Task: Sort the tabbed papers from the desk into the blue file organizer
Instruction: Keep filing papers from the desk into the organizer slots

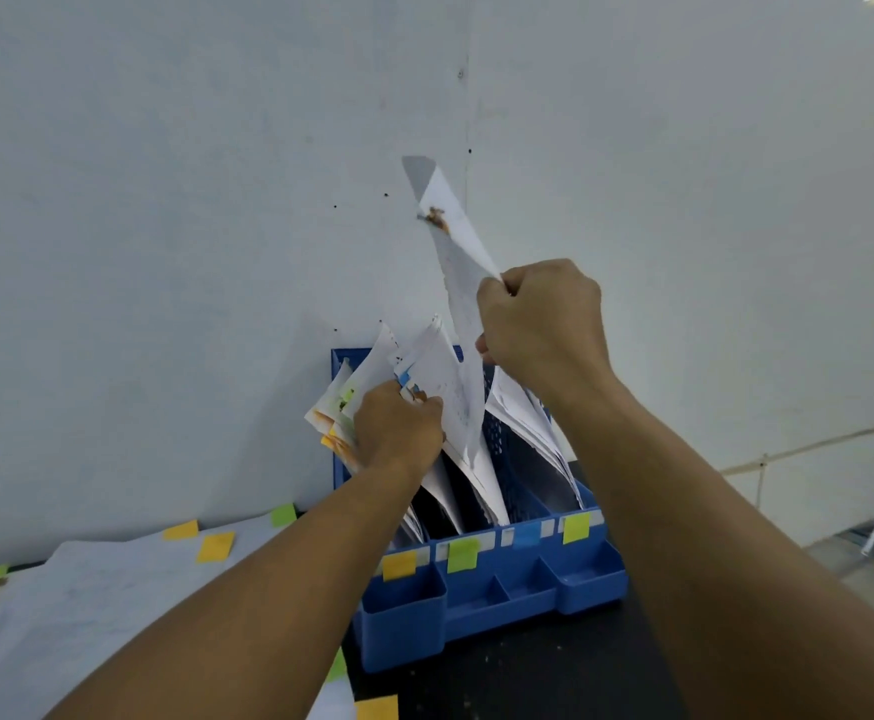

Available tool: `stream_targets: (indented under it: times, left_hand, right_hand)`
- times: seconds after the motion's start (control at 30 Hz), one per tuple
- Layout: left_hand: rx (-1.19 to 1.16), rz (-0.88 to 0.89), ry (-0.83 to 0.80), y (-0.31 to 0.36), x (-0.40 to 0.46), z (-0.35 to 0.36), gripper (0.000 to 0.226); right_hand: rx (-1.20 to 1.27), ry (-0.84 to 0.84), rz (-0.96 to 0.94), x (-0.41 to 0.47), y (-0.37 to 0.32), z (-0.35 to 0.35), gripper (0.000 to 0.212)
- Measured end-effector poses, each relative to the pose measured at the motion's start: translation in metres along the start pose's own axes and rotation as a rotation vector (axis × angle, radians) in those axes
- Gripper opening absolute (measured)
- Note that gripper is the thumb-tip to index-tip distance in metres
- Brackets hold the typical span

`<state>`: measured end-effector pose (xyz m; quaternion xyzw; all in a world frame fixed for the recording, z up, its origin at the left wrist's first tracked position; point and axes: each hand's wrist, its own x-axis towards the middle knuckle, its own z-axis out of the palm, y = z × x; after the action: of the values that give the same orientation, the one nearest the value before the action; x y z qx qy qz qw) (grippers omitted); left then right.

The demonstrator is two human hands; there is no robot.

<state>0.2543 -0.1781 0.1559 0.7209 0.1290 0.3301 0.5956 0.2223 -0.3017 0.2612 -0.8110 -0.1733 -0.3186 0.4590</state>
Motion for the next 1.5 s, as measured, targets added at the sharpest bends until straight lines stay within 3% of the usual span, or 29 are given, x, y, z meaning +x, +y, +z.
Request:
stream_targets:
  times: [0.2, 0.47, 0.53, 0.83, 1.07, 1.27, 1.37, 1.5]
  left_hand:
    - [-0.044, 0.002, -0.004, -0.002, -0.004, 0.000, 0.012]
    - [-0.145, -0.043, -0.010, -0.008, -0.008, 0.010, 0.011]
    - [-0.152, -0.048, -0.015, -0.012, -0.007, 0.011, 0.012]
    - [-0.109, -0.073, -0.051, -0.017, -0.008, 0.011, 0.034]
    - [-0.040, -0.004, -0.033, -0.019, -0.012, 0.010, 0.008]
    - [-0.081, -0.066, -0.114, -0.009, -0.013, 0.008, 0.013]
    - [-0.112, -0.121, -0.173, -0.008, -0.015, 0.002, 0.020]
    - [-0.089, -0.145, -0.200, -0.009, -0.031, -0.024, 0.016]
  right_hand:
    - [-0.075, -0.047, 0.008, -0.008, 0.041, 0.024, 0.050]
    - [-0.646, -0.259, -0.055, -0.049, 0.114, 0.061, 0.017]
    - [-0.703, -0.348, -0.029, -0.061, 0.123, 0.066, 0.019]
    - [-0.724, -0.435, 0.078, -0.051, 0.123, 0.071, 0.022]
    - [-0.770, -0.390, 0.089, -0.038, 0.097, 0.068, 0.021]
    - [-0.770, -0.513, 0.144, -0.033, 0.103, 0.076, 0.010]
    - [-0.749, -0.523, 0.113, -0.035, 0.111, 0.078, 0.022]
    - [-0.611, -0.362, 0.081, -0.058, 0.110, 0.070, 0.031]
